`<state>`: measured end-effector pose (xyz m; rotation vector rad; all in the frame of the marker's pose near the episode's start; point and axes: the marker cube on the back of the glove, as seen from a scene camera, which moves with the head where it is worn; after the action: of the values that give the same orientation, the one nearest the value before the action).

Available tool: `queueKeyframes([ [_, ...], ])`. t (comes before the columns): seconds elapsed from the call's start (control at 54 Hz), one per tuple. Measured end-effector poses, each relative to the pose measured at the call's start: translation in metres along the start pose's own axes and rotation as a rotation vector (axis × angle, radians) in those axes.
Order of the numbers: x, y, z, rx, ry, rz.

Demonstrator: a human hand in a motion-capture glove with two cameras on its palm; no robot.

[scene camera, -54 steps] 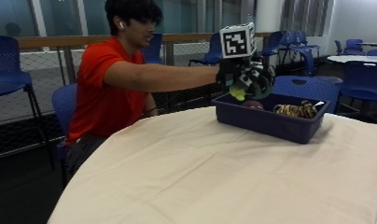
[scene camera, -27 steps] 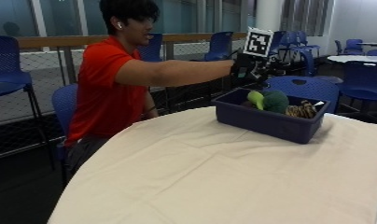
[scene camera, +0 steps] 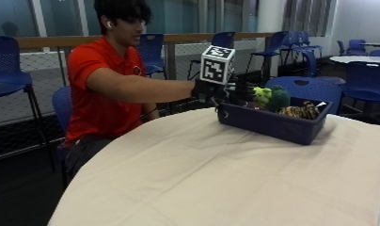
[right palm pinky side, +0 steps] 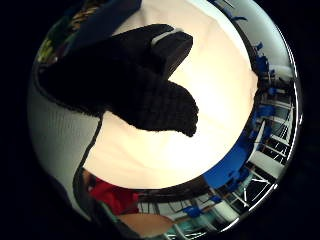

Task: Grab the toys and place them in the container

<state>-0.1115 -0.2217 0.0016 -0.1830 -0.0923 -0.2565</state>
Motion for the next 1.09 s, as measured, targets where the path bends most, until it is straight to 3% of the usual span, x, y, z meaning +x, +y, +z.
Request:
queueKeyframes([
  [0.333, 0.068, 0.069, 0.021, 0.064, 0.134, 0.130],
  [0.741, 0.097, 0.113, 0.042, 0.071, 0.152, 0.226],
  [1.092, 0.129, 0.152, 0.026, 0.105, 0.139, 0.265],
])
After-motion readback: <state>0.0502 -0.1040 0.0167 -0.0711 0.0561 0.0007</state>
